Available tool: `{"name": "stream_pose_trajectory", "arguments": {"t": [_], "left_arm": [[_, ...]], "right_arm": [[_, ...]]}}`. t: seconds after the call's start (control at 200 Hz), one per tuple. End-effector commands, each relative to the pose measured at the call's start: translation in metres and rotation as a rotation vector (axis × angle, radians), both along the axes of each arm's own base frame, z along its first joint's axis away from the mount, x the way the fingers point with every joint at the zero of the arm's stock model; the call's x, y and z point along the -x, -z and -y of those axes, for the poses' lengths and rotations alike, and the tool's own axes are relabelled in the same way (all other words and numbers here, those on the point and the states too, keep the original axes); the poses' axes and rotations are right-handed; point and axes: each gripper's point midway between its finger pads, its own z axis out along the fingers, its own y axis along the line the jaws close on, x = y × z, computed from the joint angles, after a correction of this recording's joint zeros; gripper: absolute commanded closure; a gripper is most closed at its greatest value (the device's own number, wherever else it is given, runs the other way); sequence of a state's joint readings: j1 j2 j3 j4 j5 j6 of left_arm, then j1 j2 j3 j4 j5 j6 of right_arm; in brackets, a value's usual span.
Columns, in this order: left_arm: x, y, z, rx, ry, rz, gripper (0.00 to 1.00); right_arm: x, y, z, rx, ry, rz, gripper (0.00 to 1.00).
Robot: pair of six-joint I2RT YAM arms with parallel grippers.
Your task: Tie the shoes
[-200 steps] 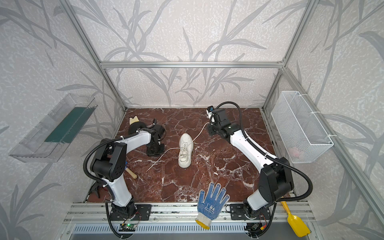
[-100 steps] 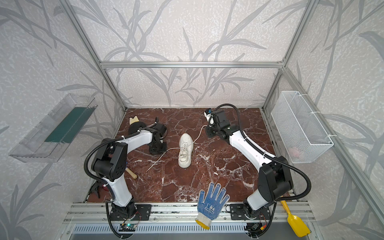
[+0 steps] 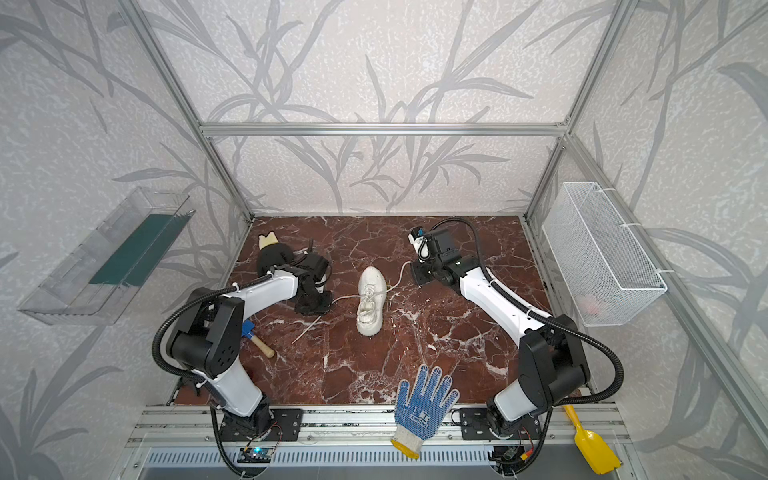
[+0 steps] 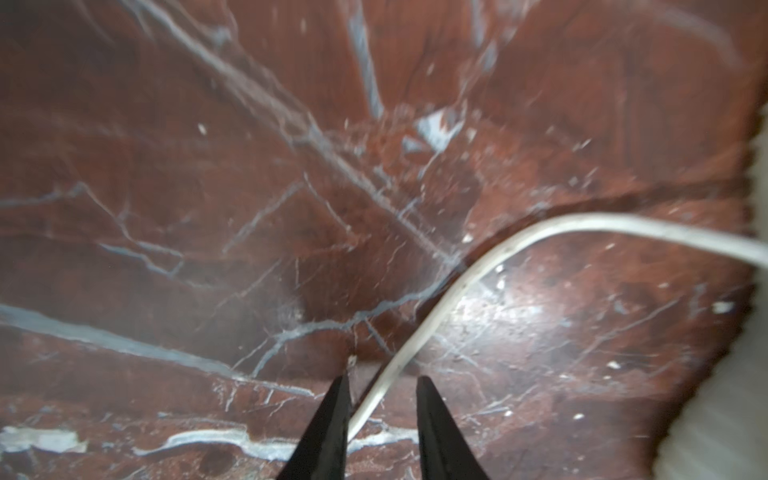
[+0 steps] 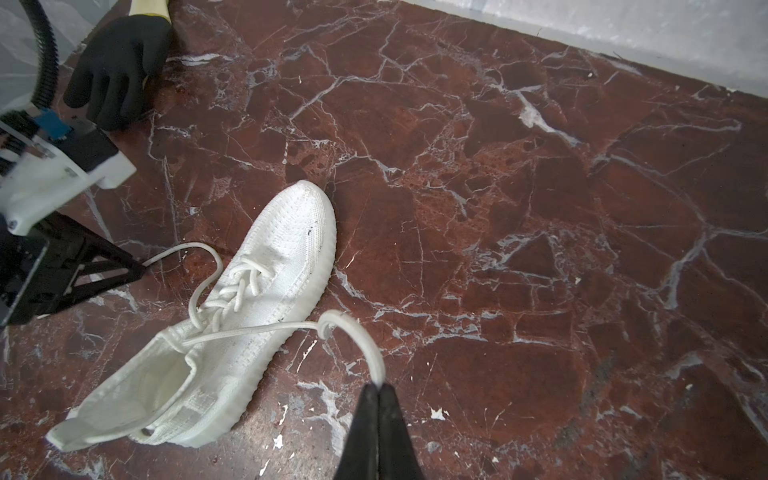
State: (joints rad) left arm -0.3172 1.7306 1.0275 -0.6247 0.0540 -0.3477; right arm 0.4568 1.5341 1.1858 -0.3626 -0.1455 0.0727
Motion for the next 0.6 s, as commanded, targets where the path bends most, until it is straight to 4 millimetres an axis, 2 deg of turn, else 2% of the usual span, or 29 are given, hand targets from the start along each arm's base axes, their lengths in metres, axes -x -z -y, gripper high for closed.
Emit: {"name": "stream_pose_trajectory", "arguments": {"t": [0.0,0.06,0.105,0.215,0.325,0.365,0.465,0.595], "left_arm": [[-0.001,-0.007,-0.002,-0.017,0.026,0.049,0.68],[0.000,-0.004,-0.005,-0.032,0.038,0.036,0.68],[-0.002,-0.003,0.001,-0.014,0.062,0.038,0.69],[-0.004,0.000,0.010,0.005,0.071,0.035,0.76],[-0.005,0.004,0.017,0.004,0.096,0.046,0.90],[-0.008,0.003,0.019,0.003,0.103,0.067,0.99],[-0.020,-0.014,0.024,0.018,0.135,0.127,1.00],[-0.037,-0.056,0.027,0.019,0.160,0.230,1.00]], "right_arm": [[0.006,-0.009,-0.005,-0.061,-0.006,-0.001,1.00],[0.002,-0.011,-0.003,-0.057,0.019,0.007,1.00],[0.004,-0.014,-0.003,-0.058,0.016,0.004,1.00],[0.013,-0.017,-0.004,-0.073,-0.001,-0.011,1.00],[0.027,-0.021,-0.002,-0.087,0.000,-0.009,1.00],[0.033,-0.023,-0.001,-0.100,0.003,0.000,1.00],[0.046,-0.024,0.000,-0.127,0.011,0.000,1.00],[0.054,-0.026,-0.005,-0.173,-0.001,0.025,1.00]]}}
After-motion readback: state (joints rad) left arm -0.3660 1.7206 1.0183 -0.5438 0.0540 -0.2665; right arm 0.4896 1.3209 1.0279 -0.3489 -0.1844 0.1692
